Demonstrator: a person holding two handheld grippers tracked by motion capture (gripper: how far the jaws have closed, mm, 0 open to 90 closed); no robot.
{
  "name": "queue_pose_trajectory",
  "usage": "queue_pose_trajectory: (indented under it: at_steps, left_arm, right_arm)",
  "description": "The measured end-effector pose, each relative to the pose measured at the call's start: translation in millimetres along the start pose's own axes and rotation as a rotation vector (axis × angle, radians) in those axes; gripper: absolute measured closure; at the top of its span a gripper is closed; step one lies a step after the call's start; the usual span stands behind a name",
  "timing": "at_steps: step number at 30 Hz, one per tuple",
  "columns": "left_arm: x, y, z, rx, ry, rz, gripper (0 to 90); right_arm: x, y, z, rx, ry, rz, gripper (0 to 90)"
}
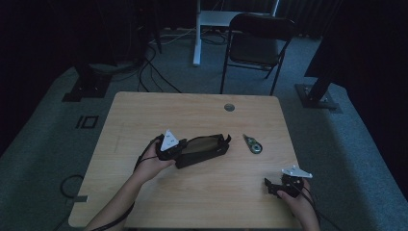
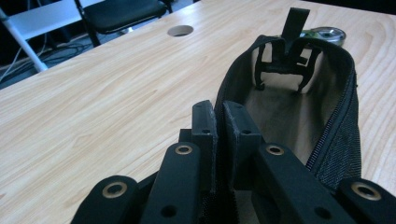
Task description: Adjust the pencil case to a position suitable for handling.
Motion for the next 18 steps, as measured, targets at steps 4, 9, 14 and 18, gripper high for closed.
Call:
queue_pose_trajectory:
  at_steps: [4, 9, 14, 18]
  left_arm:
    - [7.0, 4.1, -6.8, -0.002, -0.022, -0.017, 83.8]
    - [13.8, 7.8, -13.3, 0.031, -0.058, -0.018, 83.3]
    - [21.9, 8.3, -19.7, 0.073, -0.122, -0.029, 83.2]
    - [27.1, 9.5, -21.9, 0.088, -0.154, -0.046, 83.2]
  right_arm:
    - [0.0, 0.0, 0.0, 0.000, 0.000, 0.000, 12.6]
    - [0.0, 0.0, 0.0, 0.000, 0.000, 0.000, 12.5]
    - [0.0, 0.0, 0.0, 0.000, 0.000, 0.000, 12.6]
    - [0.0, 0.0, 0.0, 0.000, 0.000, 0.000, 12.6]
Point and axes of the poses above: each handheld gripper's, and its own axes: z roughly backward along the jaws, y roughly out of its top, x roughly to its right, the point moved 6 cm from there along -z, roughly forward along the jaws, and after that the axes turned 7 degrees about x, right-handed, at the moved point
